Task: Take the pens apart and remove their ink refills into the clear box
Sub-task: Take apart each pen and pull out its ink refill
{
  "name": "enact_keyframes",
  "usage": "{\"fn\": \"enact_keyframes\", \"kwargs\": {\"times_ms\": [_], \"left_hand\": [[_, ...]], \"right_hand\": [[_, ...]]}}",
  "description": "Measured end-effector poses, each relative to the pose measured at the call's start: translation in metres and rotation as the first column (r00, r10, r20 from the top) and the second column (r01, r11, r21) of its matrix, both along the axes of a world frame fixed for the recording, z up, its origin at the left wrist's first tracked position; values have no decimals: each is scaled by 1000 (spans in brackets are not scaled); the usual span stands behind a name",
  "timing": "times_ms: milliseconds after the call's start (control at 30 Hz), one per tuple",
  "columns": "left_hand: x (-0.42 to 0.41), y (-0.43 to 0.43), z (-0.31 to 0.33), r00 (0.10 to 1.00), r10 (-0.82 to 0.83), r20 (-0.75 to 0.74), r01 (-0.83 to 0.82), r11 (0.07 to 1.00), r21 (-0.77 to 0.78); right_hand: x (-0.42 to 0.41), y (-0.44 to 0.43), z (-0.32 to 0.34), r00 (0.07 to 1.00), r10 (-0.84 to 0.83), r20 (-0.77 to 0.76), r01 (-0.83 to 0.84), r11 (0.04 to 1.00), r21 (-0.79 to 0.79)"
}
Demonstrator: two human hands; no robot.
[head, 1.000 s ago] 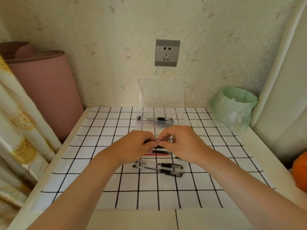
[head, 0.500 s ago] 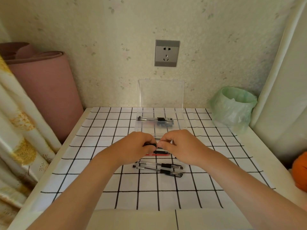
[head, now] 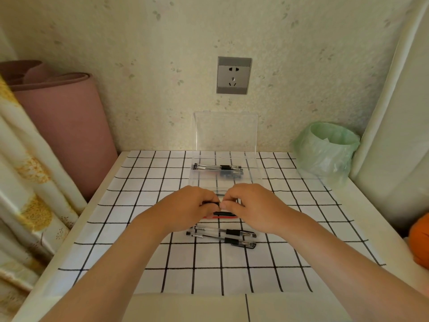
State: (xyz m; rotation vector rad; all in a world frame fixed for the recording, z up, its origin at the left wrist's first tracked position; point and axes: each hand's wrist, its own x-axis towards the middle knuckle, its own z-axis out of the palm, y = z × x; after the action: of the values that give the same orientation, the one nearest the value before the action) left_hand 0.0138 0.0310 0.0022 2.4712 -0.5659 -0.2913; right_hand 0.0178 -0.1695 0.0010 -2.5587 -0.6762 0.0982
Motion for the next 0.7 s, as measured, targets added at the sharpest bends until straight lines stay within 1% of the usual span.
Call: {"fn": "enact_keyframes", "kwargs": {"times_ms": [133,233,433,500,633,700], "left_hand": [[1,-1,0,1000,12,-29,-13,999,-40],[1,-2,0,1000,11,-23,-11,1000,-24],[2,-1,-2,1000,10,-3,-10,1000,0],[3,-1,-2,1000,10,3,-10,1000,-1],[4,-2,-3,1000,3,9,-3,1000,-3],[4,-1,-4,1000,0,14,0,1000,2]], "right_hand": [[0,-2,1,999,-38,-1,38,999,6],[1,-4,1,999,-34,32,33,999,25],[1,-2,0,1000,3,6,-2,999,-49],[0,-3,1,1000,-8,-6,8,999,-46],[1,-4,0,998,-24,59,25,999,-22],[2,-3,0,998,-21,52,22,1000,-22]]}}
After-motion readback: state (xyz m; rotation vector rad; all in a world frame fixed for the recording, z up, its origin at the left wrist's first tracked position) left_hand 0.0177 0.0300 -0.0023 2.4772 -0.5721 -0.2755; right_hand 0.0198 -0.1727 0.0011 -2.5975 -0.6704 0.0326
